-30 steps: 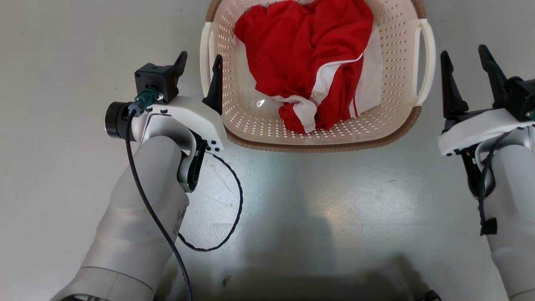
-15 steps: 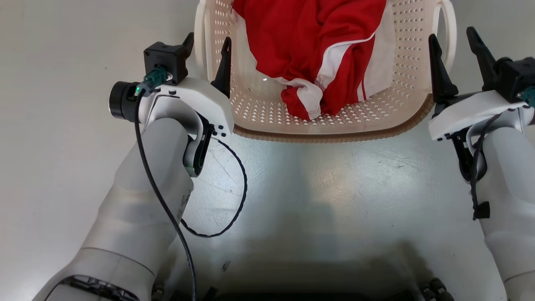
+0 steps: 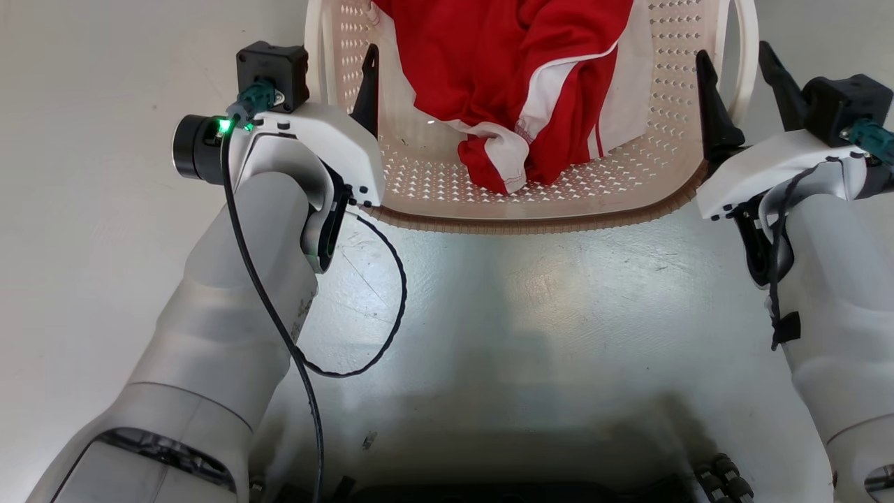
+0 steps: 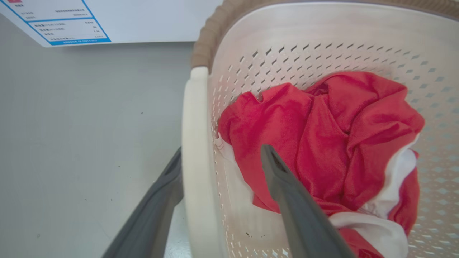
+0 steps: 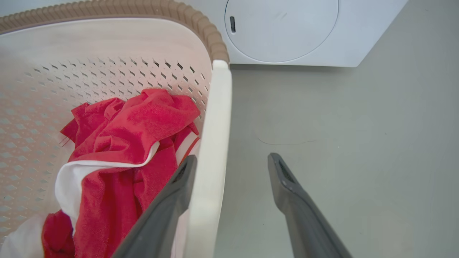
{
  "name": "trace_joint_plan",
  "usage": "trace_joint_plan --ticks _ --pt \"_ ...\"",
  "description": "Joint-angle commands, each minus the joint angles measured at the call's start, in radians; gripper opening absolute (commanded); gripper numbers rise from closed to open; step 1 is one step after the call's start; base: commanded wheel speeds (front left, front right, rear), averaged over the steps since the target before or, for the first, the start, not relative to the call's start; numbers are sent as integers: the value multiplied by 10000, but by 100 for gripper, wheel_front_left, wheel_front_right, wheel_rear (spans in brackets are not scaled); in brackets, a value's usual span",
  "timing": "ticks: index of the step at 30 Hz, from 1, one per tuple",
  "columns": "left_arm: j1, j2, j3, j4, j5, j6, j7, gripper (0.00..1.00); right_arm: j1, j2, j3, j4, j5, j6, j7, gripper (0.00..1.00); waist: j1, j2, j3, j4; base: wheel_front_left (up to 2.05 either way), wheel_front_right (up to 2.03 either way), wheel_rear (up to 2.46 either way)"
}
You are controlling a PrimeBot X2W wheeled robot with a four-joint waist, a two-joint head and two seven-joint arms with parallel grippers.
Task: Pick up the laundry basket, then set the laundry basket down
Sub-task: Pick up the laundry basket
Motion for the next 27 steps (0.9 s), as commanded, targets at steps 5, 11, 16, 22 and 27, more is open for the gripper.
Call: trace_joint_plan --ticks 5,11,16,22,27 --pt "-220 210 -129 477 -258 82 -51 100 9 234 423 558 128 60 -107 100 0 0 -4 -98 0 0 0" --pt "-496 210 -345 959 -490 73 -51 100 -300 265 576 916 180 60 -107 100 0 0 14 -154 0 0 0" --pt "-581 210 -499 1068 -639 79 -51 100 -459 282 638 1080 169 60 -107 100 0 0 5 -160 0 0 0" --pt "-579 210 -701 1073 -817 99 -51 100 -531 315 677 1246 159 60 -107 100 0 0 -22 -114 0 0 0" --pt "-573 210 -830 1023 -929 145 -51 100 -597 329 714 1325 148 60 -107 100 0 0 -19 -69 0 0 0"
